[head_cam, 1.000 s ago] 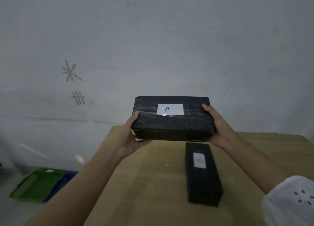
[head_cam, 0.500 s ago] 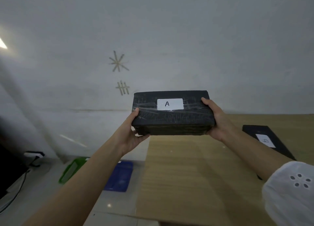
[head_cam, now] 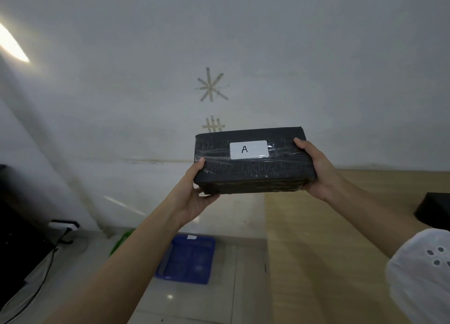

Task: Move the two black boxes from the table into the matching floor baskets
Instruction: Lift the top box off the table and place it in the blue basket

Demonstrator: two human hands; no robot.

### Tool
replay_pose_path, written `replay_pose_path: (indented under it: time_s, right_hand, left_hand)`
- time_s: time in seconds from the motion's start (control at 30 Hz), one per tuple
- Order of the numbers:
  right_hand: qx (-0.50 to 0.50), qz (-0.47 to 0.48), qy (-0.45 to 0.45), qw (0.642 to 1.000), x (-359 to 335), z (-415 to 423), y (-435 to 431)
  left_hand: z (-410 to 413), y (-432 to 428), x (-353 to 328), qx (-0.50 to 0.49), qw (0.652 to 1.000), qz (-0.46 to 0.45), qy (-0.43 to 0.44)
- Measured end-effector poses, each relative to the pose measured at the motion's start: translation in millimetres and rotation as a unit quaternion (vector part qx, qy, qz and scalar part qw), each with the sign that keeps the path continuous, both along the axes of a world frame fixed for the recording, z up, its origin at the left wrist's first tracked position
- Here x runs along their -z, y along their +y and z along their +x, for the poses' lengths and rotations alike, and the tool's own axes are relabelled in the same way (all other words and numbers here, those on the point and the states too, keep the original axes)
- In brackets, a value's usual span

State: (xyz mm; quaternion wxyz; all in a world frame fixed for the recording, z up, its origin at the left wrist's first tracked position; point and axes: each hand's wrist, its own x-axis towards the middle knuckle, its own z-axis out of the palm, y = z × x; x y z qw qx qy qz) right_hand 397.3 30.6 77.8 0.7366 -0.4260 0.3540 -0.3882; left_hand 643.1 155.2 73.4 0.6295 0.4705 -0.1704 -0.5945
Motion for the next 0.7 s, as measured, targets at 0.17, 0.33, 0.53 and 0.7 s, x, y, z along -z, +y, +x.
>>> replay_pose_path:
  time_s: [0.17, 0.33, 0.53, 0.7]
  right_hand:
    - [0.005, 0.004, 0.004, 1.0, 7, 76, -3]
    - [0.039, 0.016, -0.02, 0.999, 23, 166, 2]
    - [0.075, 0.026, -0.047, 0.996, 39, 279, 18]
    - [0.083, 0.068, -0.015, 0.994, 71, 344, 21]
  left_hand:
    - [76, -5, 11, 0.0, 1.0, 0.009, 0.012]
    - [167, -18, 23, 0.022, 0.999, 0.029, -0.012]
    - [293, -29, 35, 0.056, 0.989, 0.054, -0.124]
    - [365, -31, 56, 0.075, 0.98, 0.064, -0.171]
